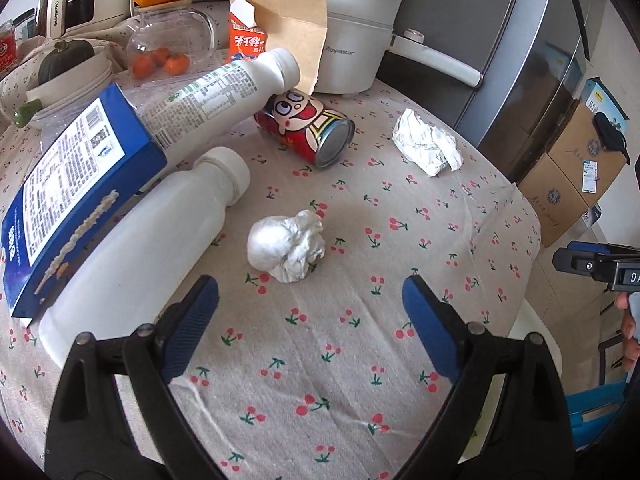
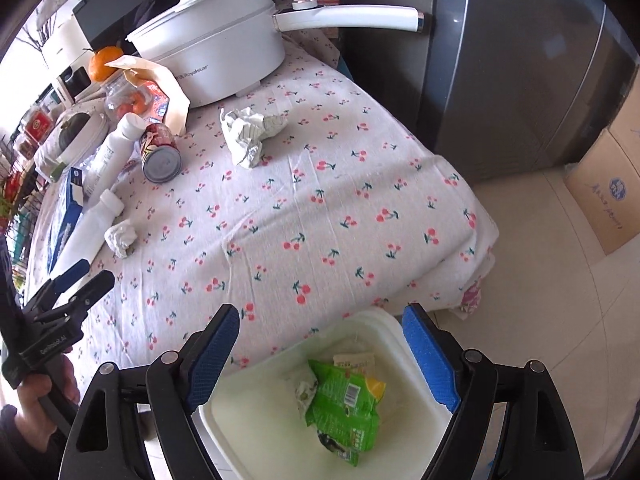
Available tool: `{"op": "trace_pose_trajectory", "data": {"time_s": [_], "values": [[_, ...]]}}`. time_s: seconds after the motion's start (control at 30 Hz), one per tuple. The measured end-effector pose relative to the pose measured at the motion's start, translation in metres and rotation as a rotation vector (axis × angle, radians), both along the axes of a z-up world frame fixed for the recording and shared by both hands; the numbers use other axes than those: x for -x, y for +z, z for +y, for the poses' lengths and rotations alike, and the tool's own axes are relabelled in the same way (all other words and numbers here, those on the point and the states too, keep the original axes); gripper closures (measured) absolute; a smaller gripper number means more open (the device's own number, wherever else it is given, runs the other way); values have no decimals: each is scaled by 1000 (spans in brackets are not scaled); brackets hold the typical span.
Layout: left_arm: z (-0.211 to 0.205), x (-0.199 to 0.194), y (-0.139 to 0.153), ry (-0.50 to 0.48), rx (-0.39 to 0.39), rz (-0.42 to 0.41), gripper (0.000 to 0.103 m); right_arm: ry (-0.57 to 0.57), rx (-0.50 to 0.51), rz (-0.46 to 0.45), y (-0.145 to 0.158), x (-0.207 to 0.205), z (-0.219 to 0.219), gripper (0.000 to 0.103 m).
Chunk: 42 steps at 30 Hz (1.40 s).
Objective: Collect trash
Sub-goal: 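Grasp the white crumpled tissue with the left gripper, then grasp the crumpled paper towel with the right gripper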
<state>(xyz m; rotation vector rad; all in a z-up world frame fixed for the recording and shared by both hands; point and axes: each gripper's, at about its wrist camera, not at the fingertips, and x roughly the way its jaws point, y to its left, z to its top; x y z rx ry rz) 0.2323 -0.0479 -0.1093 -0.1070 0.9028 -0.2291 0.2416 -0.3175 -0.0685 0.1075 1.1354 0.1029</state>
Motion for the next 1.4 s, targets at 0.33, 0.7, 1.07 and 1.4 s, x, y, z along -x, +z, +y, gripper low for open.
{"op": "trace_pose_trajectory", "data": {"time_s": [0.33, 0.7, 1.07, 1.4], "values": [[0, -17, -18, -7, -65, -40, 59, 20, -20, -88, -18, -58, 14, 18], [4, -21, -17, -42, -74, -25, 73, 66, -79, -182, -28, -119, 49, 18], [12, -6, -7, -31, -81, -9, 73, 159, -89, -204, -34, -137, 79, 68], [10, 34, 29, -78, -46, -14, 73, 146, -63, -206, 9, -78, 65, 70]]}}
